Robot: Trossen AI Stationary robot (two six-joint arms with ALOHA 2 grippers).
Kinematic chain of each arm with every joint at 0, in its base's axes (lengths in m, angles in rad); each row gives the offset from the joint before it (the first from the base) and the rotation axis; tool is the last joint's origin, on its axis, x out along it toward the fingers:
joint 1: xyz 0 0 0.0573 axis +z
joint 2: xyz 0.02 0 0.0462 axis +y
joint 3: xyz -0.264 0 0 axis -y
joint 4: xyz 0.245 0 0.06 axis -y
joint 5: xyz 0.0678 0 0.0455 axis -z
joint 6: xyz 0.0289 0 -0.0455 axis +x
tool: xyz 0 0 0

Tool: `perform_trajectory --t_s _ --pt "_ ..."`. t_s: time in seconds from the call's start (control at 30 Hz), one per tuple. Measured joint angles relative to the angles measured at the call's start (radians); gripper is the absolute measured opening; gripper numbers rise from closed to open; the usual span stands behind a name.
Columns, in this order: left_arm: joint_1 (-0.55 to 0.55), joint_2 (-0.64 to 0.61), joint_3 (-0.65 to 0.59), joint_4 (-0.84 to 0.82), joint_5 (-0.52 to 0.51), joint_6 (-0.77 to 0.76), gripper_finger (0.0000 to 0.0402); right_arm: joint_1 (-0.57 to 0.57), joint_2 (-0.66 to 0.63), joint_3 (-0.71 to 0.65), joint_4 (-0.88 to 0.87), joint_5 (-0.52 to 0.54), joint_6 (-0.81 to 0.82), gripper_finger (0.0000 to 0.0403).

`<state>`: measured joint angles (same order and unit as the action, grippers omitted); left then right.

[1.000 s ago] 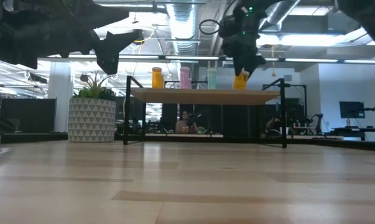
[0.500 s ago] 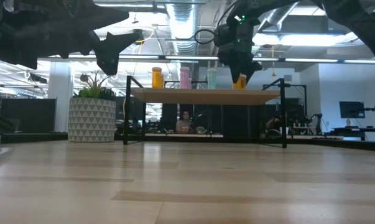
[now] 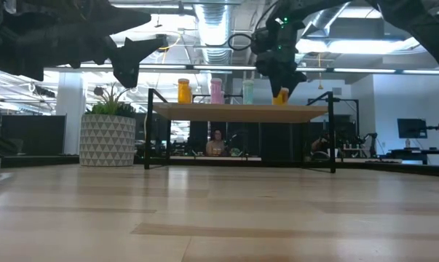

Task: Pick and place medicine bottles onto shelf by color
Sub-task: Put the right big orange pill bottle on the shelf

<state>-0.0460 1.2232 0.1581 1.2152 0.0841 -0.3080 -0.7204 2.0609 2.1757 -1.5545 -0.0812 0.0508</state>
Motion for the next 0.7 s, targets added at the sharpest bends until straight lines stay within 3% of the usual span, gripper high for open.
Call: perform_trajectory --t_s 0.7 --pt "0.0 0.0 0.0 0.002 0.008 0.0 0.0208 0.014 0.0 0.0 -0.009 0.0 -0.006 0.0249"
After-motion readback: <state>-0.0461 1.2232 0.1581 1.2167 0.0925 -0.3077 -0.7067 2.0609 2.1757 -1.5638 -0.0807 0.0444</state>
